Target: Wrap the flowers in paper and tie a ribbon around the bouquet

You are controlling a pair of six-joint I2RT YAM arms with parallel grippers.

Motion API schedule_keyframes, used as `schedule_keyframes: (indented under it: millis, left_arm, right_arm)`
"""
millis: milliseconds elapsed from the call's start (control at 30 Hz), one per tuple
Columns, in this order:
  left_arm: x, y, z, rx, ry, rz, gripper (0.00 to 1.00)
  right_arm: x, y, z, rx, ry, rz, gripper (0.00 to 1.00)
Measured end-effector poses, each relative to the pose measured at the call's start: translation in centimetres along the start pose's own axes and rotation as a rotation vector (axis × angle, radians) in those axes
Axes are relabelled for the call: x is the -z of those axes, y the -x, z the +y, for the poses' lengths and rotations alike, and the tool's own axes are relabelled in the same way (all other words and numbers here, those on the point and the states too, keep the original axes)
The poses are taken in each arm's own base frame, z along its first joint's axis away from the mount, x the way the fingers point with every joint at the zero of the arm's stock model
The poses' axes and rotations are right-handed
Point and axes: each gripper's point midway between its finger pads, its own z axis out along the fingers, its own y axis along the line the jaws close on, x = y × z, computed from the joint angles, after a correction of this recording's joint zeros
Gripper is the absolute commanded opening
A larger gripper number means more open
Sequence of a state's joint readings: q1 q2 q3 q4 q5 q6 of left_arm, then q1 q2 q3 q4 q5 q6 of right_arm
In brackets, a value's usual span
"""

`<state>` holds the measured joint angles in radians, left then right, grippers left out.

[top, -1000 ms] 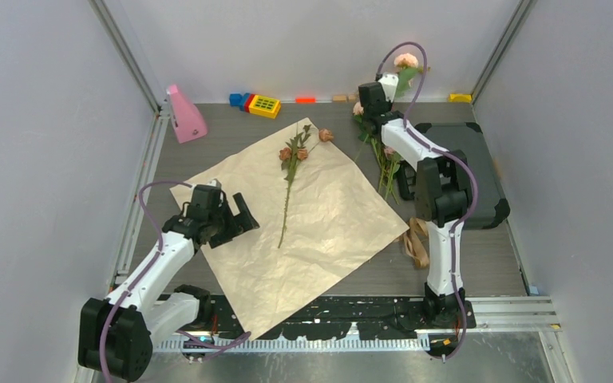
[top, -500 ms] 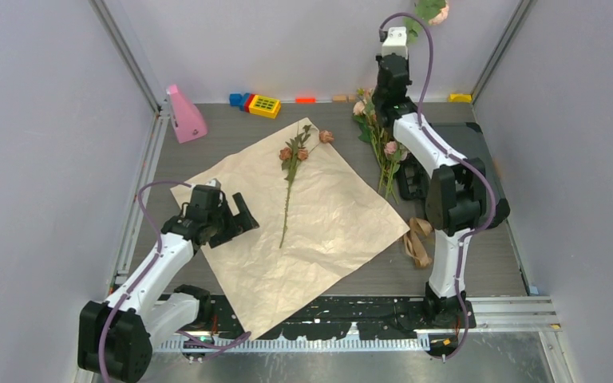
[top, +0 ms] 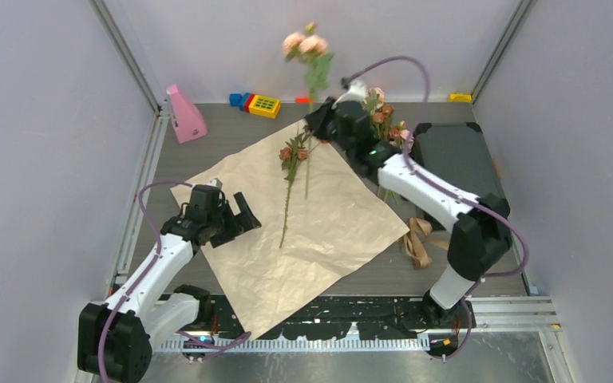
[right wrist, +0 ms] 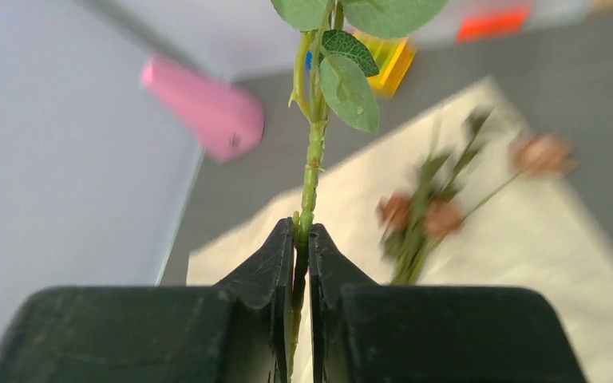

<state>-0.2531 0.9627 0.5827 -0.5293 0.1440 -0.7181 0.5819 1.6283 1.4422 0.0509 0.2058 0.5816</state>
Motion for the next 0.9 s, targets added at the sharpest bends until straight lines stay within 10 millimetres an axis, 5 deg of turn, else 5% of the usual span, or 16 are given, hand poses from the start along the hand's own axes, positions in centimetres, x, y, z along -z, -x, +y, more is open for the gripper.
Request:
schedule_keyframes:
  millis: [100, 200, 367, 467, 633, 767, 833, 900]
  left_arm:
    - [0.0, -0.1, -0.2, 0.003, -0.010, 0.007, 1.00]
    - [0.1, -0.2, -0.2, 0.003, -0.013, 0.010, 1.00]
    - [0.1, -0.2, -0.3, 0.006, -0.015, 0.008, 1.00]
    - [0.1, -0.1, -0.3, 0.007, -0.016, 0.008, 1.00]
    - [0.0, -0.2, -0.2, 0.007, -0.012, 0.011, 1.00]
    - [-0.1, -0.2, -0.2, 0.008, -0.008, 0.016, 1.00]
    - [-0.1, -0.2, -0.2, 0.009, -0.008, 0.017, 1.00]
    - [-0.1, -0.2, -0.2, 0.009, -0.007, 0.018, 1.00]
  right_arm:
    - [-0.6, -10.6, 2.2, -0.026, 0.017, 0.189, 0.01]
    - [-1.9, -19.3, 0.5, -0.014, -0.053, 0.347, 0.01]
    - [-2.5, -27.5, -5.2, -0.018, -0.241, 0.475, 0.01]
    - [-2.5, -28.6, -6.3, -0.019, -0.299, 0.464, 0.10]
    - [-2.1, -29.1, -5.3, -0.019, -0.304, 0.434, 0.36]
    - [-1.8, -29.4, -4.7, 0.010, -0.290, 0.440, 0.66]
    - [-1.5, -28.8, -4.6, 0.036, -0.284, 0.440, 0.87]
    - [-0.9, -26.9, -4.3, 0.069, -0.280, 0.422, 0.94]
